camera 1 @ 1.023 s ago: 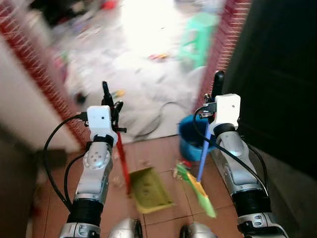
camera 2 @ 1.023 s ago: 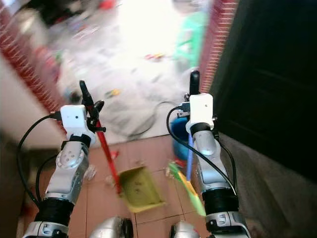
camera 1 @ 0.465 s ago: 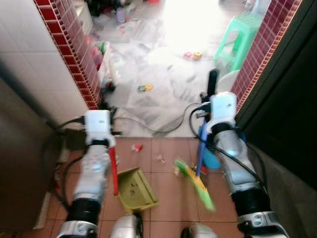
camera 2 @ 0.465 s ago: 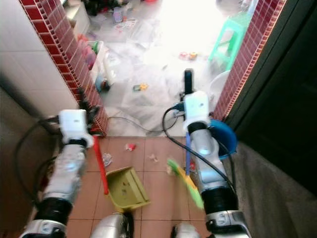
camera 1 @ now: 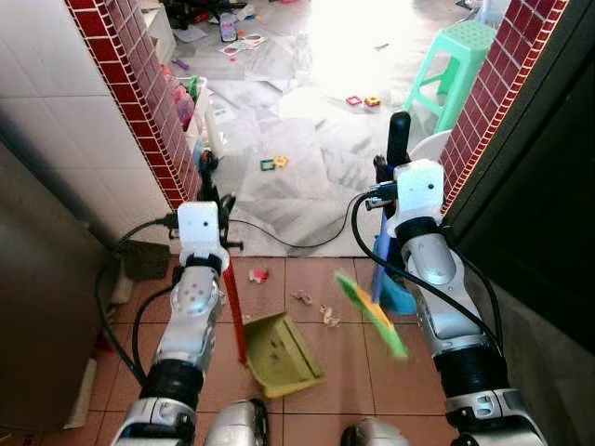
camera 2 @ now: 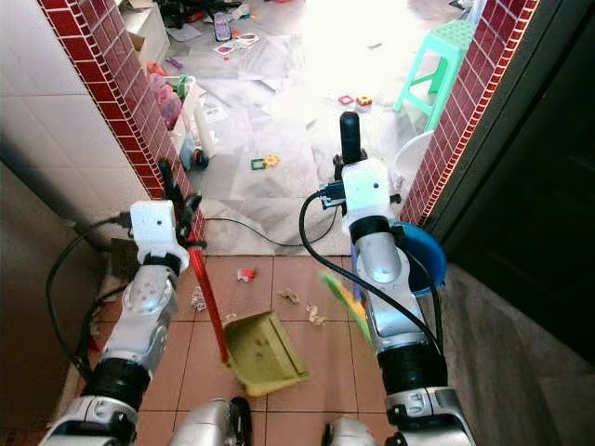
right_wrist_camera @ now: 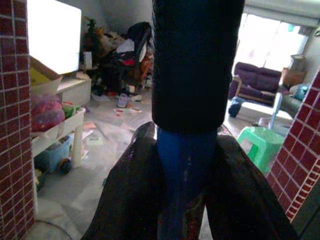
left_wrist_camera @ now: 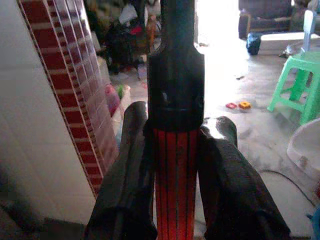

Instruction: Sweep floor

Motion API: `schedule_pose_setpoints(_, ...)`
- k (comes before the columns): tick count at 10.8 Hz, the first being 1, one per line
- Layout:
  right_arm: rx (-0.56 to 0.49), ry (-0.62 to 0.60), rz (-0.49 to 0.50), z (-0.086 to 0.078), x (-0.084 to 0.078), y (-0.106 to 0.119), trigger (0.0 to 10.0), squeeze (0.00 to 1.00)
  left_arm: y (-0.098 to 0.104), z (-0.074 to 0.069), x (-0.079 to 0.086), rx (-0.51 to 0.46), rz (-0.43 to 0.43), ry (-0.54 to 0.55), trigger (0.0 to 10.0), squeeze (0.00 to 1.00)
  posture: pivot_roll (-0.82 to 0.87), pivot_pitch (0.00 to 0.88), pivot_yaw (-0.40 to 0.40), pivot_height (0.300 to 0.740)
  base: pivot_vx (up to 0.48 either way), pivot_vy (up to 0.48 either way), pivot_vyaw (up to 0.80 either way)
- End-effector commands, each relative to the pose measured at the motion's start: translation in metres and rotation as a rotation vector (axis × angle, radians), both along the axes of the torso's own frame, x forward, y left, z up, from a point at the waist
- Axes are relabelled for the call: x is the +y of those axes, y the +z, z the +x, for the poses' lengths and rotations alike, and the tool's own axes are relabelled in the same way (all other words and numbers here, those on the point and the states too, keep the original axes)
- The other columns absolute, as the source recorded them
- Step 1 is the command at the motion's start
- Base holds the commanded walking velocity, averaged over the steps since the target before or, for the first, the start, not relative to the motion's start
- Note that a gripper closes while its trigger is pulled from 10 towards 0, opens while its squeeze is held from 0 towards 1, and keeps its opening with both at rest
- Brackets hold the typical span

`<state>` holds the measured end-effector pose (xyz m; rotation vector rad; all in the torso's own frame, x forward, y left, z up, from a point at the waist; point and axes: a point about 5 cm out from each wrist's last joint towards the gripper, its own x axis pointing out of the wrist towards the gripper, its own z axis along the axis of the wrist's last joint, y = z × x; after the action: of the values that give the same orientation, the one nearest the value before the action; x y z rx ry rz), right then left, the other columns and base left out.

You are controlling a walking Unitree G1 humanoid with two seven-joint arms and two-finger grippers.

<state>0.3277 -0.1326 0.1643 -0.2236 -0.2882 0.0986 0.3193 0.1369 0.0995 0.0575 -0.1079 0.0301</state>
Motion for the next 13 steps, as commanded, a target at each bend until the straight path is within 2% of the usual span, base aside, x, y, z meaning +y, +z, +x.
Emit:
schedule_pose_setpoints(1, -0.072, -0.008, -0.022, 0.005, -0.002, 0.014, 10.0, 0.00, 0.012, 0.004, 0.009, -0.080, 0.054, 0.040, 10.0, 0.00, -0.07, 0.058, 0.081, 0.740, 0.000, 0.000, 0.00)
schedule_pose_setpoints(3, -0.089, -0.035, -0.091, 0.015, -0.001, 0.014, 10.0, 0.00, 0.003, 0.005, 0.014, -0.052, -0.005, 0.126, 10.0, 0.00, -0.06, 0.063, 0.074, 0.740, 0.000, 0.000, 0.00)
schedule_pose_setpoints(5, -0.076, -0.017, -0.111, 0.018, 0.003, 0.009, 10.0, 0.00, -0.004, 0.005, -0.002, -0.013, -0.066, 0.044, 10.0, 0.00, -0.06, 0.067, 0.058, 0.740, 0.000, 0.000, 0.00)
schedule_pose_setpoints(6, -0.055, -0.003, -0.122, 0.019, 0.007, 0.002, 10.0, 0.00, -0.008, 0.004, -0.008, -0.004, -0.070, 0.012, 10.0, 0.00, -0.06, 0.070, 0.049, 0.740, 0.000, 0.000, 0.00)
schedule_pose_setpoints(7, 0.010, 0.027, -0.070, 0.019, 0.014, -0.009, 10.0, 0.00, -0.014, 0.004, -0.014, 0.040, -0.145, -0.023, 10.0, 0.00, -0.06, 0.074, 0.043, 0.740, 0.000, 0.000, 0.00)
schedule_pose_setpoints(9, 0.094, 0.089, 0.084, 0.019, 0.029, -0.015, 10.0, 0.00, -0.017, 0.005, -0.023, 0.060, -0.172, -0.069, 10.0, 0.00, -0.07, 0.079, 0.033, 0.740, 0.000, 0.000, 0.00)
schedule_pose_setpoints(11, 0.076, 0.139, 0.158, 0.023, 0.036, 0.001, 10.0, 0.00, -0.020, 0.005, -0.028, 0.074, -0.203, -0.080, 10.0, 0.00, -0.09, 0.085, 0.028, 0.740, 0.000, 0.000, 0.00)
schedule_pose_setpoints(13, 0.000, 0.203, 0.171, 0.032, 0.036, 0.037, 10.0, 0.00, -0.008, 0.009, -0.033, 0.018, -0.137, -0.135, 10.0, 0.00, -0.10, 0.096, 0.024, 0.740, 0.000, 0.000, 0.00)
